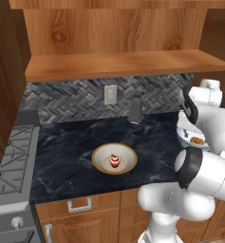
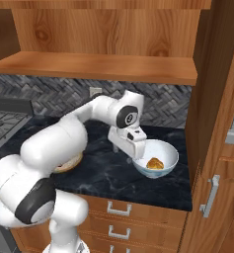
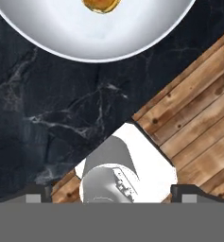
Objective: Pick both bowls and place them on the counter. Then place the cupcake in one bowl and place the bread in the other bowl.
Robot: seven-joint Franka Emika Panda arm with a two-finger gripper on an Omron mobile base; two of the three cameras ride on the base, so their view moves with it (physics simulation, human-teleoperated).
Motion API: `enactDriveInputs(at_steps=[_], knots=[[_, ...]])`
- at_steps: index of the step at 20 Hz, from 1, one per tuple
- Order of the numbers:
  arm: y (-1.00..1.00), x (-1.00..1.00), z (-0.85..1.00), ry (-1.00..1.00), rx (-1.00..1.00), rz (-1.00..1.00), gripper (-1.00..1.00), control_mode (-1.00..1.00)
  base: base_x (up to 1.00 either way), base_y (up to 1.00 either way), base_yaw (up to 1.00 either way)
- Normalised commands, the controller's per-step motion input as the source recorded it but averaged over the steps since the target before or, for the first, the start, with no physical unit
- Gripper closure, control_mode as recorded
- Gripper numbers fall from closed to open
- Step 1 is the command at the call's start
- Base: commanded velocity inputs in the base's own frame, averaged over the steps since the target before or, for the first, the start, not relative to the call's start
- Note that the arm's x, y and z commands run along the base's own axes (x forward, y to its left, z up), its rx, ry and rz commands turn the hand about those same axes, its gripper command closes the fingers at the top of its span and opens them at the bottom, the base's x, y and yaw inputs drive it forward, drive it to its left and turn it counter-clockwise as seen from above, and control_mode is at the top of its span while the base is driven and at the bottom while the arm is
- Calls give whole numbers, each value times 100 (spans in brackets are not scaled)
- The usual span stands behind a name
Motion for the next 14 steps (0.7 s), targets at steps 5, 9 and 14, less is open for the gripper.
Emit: enactDriveInputs(at_steps=[5, 9, 14], knots=[[38, -50, 32, -3, -4, 0, -100, -100, 0, 0, 0], [42, -38, 20, -2, -5, 0, -100, -100, 0, 0, 0], [22, -2, 0, 0, -2, 0, -100, -100, 0, 0, 0]])
